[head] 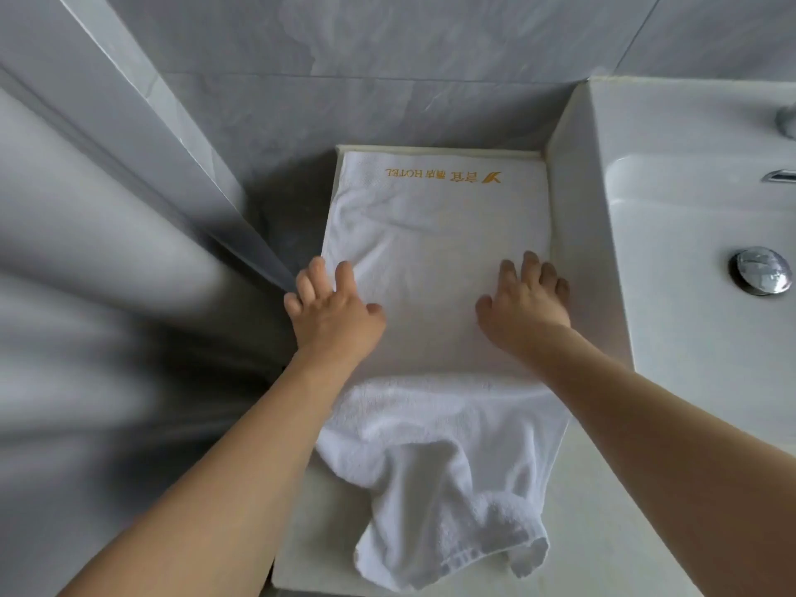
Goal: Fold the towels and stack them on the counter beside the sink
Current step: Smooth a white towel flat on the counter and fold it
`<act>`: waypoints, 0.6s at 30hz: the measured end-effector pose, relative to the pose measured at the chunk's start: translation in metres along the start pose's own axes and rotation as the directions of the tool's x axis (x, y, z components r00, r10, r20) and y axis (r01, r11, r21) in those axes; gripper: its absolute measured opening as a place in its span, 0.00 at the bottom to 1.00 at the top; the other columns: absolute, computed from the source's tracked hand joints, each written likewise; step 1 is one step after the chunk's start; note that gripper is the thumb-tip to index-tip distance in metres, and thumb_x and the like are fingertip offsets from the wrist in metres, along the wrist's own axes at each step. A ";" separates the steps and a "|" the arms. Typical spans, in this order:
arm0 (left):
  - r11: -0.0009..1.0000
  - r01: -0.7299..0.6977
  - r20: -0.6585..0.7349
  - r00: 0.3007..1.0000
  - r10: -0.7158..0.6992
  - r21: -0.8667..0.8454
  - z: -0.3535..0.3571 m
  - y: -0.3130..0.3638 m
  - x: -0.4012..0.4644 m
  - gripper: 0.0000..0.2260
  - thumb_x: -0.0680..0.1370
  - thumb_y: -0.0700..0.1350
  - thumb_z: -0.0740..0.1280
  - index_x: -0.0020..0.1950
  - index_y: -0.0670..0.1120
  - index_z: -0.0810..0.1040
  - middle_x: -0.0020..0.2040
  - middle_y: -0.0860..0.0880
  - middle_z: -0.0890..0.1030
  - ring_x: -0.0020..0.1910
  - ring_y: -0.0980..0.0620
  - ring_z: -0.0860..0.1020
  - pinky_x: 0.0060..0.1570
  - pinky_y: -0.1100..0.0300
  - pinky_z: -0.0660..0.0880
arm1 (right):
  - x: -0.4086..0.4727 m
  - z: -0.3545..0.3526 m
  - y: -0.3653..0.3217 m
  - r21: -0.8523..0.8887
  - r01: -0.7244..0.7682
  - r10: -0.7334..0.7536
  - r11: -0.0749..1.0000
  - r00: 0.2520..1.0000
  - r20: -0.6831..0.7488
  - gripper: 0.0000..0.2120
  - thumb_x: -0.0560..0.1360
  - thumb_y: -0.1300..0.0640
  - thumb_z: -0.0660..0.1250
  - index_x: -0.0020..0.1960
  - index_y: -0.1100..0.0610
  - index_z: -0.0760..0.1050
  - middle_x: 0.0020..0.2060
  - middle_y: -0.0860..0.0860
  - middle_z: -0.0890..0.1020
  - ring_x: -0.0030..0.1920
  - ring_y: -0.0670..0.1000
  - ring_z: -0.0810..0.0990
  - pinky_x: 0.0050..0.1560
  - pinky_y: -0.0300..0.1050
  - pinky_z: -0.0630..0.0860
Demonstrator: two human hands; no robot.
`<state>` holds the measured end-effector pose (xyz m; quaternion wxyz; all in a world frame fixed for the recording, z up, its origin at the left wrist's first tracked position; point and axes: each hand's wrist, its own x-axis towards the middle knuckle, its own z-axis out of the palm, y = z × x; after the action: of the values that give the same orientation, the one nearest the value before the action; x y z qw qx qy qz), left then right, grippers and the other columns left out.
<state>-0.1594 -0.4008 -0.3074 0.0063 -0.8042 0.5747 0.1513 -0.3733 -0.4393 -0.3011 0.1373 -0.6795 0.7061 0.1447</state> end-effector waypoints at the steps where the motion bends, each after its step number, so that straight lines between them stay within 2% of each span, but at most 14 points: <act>1: 0.999 -0.051 -0.037 0.998 0.050 -0.019 0.001 0.009 0.018 0.25 0.78 0.52 0.62 0.73 0.49 0.60 0.76 0.45 0.53 0.75 0.42 0.52 0.72 0.45 0.53 | 0.018 0.001 -0.002 0.027 0.002 -0.002 1.000 1.000 -0.020 0.31 0.80 0.44 0.51 0.78 0.57 0.51 0.76 0.60 0.51 0.75 0.64 0.52 0.74 0.61 0.51; 3: 0.986 -0.167 -0.092 0.982 0.164 -0.023 0.001 0.025 0.058 0.24 0.81 0.52 0.60 0.76 0.48 0.61 0.78 0.44 0.53 0.77 0.42 0.51 0.75 0.46 0.50 | 0.051 0.006 -0.004 0.058 -0.011 0.012 0.998 1.000 -0.017 0.33 0.81 0.40 0.47 0.80 0.54 0.44 0.78 0.60 0.47 0.77 0.65 0.47 0.75 0.62 0.45; 6: 0.959 -0.283 -0.034 0.958 0.283 0.006 0.013 0.035 0.105 0.26 0.84 0.56 0.52 0.81 0.52 0.53 0.82 0.46 0.46 0.81 0.44 0.44 0.78 0.45 0.43 | 0.080 0.028 0.003 0.052 0.002 0.000 0.999 1.000 -0.029 0.33 0.81 0.37 0.43 0.80 0.49 0.39 0.78 0.61 0.41 0.77 0.65 0.41 0.76 0.63 0.41; 9: 0.961 -0.265 0.007 0.964 0.266 0.080 0.038 0.021 0.113 0.29 0.83 0.62 0.44 0.82 0.56 0.42 0.82 0.49 0.39 0.80 0.46 0.36 0.77 0.43 0.36 | 0.085 0.047 0.010 0.036 0.037 -0.030 0.999 0.985 -0.173 0.34 0.78 0.34 0.39 0.80 0.47 0.41 0.78 0.62 0.41 0.77 0.65 0.40 0.75 0.62 0.37; 11: 0.962 -0.241 0.005 0.970 0.243 0.130 0.047 0.014 0.109 0.31 0.81 0.65 0.41 0.81 0.56 0.38 0.82 0.49 0.36 0.79 0.46 0.33 0.76 0.42 0.33 | 0.086 0.047 0.014 0.021 0.055 -0.050 0.998 0.981 -0.188 0.37 0.74 0.33 0.36 0.80 0.47 0.43 0.78 0.62 0.43 0.78 0.64 0.42 0.75 0.60 0.36; 13: 0.967 -0.216 0.041 0.976 0.213 0.137 0.045 0.017 0.110 0.32 0.80 0.65 0.41 0.81 0.56 0.37 0.81 0.48 0.34 0.79 0.45 0.32 0.76 0.40 0.33 | 0.090 0.039 0.015 0.004 0.088 -0.086 0.996 0.981 -0.175 0.38 0.74 0.33 0.37 0.80 0.48 0.45 0.78 0.62 0.45 0.78 0.63 0.43 0.76 0.59 0.36; 16: 0.970 -0.206 0.031 0.979 0.204 0.129 0.036 0.034 0.126 0.32 0.81 0.66 0.43 0.81 0.58 0.37 0.81 0.50 0.34 0.79 0.45 0.32 0.74 0.36 0.32 | 0.106 0.024 0.013 0.006 0.122 -0.116 0.993 0.960 -0.256 0.38 0.74 0.36 0.41 0.79 0.53 0.53 0.78 0.61 0.50 0.78 0.63 0.47 0.76 0.59 0.38; 18: 0.966 -0.233 -0.026 0.971 0.237 0.116 0.029 0.046 0.147 0.30 0.81 0.65 0.44 0.81 0.60 0.39 0.82 0.51 0.36 0.80 0.45 0.34 0.74 0.34 0.33 | 0.122 0.019 0.013 0.071 0.120 -0.099 0.990 0.962 -0.253 0.36 0.77 0.37 0.43 0.80 0.53 0.50 0.79 0.60 0.47 0.78 0.62 0.45 0.76 0.59 0.39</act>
<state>-0.1659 -0.5462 -0.3647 0.0223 -0.7316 0.6735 0.1026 -0.3910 -0.5435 -0.3662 0.0843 -0.7237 0.6846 0.0202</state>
